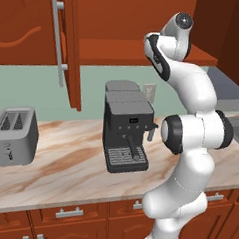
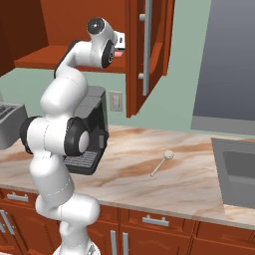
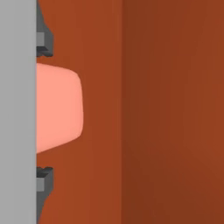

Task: Locate and retrieve the dish brush and bar soap from the cabinet. Place them next to the sink.

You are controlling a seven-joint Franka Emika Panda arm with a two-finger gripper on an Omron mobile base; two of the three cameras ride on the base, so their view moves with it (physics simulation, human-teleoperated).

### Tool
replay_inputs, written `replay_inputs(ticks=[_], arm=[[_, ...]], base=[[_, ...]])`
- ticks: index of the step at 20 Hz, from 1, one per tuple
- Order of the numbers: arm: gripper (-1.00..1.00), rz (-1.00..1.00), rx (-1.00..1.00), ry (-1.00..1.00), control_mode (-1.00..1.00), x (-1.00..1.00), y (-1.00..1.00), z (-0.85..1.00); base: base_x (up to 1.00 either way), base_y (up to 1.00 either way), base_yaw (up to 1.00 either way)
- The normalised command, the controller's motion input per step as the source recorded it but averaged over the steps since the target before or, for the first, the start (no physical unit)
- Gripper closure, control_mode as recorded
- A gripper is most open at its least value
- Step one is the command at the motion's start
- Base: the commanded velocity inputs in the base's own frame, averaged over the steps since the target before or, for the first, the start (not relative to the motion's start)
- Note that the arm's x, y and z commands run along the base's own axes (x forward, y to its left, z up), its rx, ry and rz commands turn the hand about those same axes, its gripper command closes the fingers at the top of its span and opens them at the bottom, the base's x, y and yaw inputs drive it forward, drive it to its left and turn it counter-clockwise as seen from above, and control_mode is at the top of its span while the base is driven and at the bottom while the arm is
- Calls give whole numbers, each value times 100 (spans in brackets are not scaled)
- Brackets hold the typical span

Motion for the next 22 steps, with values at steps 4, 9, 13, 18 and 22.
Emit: replay_inputs(ticks=[4,9,13,18,22], arm=[[-100,0,0,5,-100,5,0,-19],[100,0,0,3,-100,0,0,-22],[100,0,0,0,-100,1,1,-8],[100,-1,1,0,-100,-5,1,0],[100,-9,0,0,-100,-27,0,0]], base=[[0,0,0],[0,0,0],[0,0,0],[0,0,0],[0,0,0]])
